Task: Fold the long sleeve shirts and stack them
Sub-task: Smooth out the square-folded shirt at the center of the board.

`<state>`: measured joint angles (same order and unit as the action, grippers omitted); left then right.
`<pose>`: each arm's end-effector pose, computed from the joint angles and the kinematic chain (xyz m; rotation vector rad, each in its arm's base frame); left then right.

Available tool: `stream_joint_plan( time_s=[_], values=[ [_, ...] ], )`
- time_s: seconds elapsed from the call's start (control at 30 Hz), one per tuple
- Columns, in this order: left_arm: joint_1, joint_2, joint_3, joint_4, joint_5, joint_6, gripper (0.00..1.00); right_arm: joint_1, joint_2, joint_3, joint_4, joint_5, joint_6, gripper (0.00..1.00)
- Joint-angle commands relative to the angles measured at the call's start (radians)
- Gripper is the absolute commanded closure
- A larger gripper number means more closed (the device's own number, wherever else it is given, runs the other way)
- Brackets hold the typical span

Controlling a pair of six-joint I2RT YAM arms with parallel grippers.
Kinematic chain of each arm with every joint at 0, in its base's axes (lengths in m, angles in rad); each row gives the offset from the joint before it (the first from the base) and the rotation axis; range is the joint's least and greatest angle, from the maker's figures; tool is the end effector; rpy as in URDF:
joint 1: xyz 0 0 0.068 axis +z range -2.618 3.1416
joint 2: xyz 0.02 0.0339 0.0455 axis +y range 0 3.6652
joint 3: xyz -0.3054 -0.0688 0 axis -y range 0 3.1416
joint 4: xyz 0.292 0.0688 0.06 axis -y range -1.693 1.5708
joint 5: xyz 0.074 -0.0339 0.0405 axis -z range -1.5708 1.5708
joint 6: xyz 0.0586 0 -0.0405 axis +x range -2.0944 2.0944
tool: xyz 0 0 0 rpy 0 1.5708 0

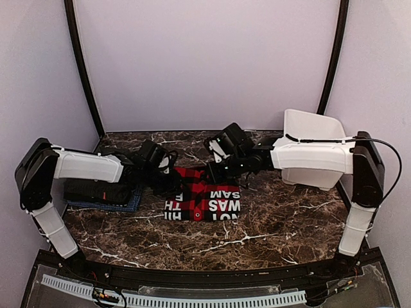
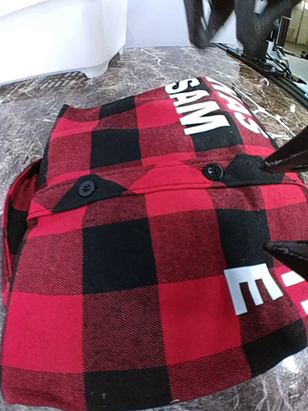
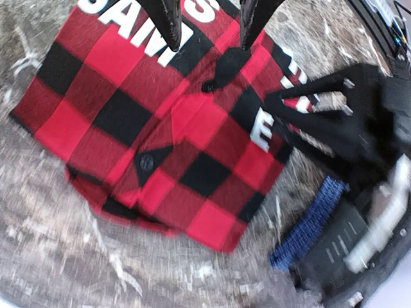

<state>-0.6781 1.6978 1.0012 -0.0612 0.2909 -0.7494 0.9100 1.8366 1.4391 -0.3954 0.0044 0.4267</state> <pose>0.3132 -0.2738 0.1857 0.0692 2.5329 -0.9927 0.2983 0.3833 0.2560 -0.5860 2.3867 0.6199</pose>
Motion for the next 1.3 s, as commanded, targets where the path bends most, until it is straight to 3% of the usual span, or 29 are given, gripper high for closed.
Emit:
stream_joint_plan(
  time_s=[0.0, 0.5, 0.83, 1.27],
  values=[
    [-0.004, 0.005, 0.037, -0.023, -0.031, 0.003, 0.66, 0.006, 0.032, -0.083, 0.057, 0.011, 0.056, 0.72],
    [0.056, 0.186, 0.095, -0.022, -0.044, 0.02, 0.68, 0.009, 0.041, -0.323, 0.112, 0.033, 0.129, 0.69],
    [0.06, 0.059, 0.095, -0.093, -0.073, 0.04, 0.68, 0.037, -0.12, -0.371, 0.063, 0.062, 0.151, 0.7],
    [0.126, -0.045, -0.019, -0.142, -0.062, 0.048, 0.66, 0.078, -0.105, -0.508, 0.126, 0.003, 0.225, 0.74]
  ],
)
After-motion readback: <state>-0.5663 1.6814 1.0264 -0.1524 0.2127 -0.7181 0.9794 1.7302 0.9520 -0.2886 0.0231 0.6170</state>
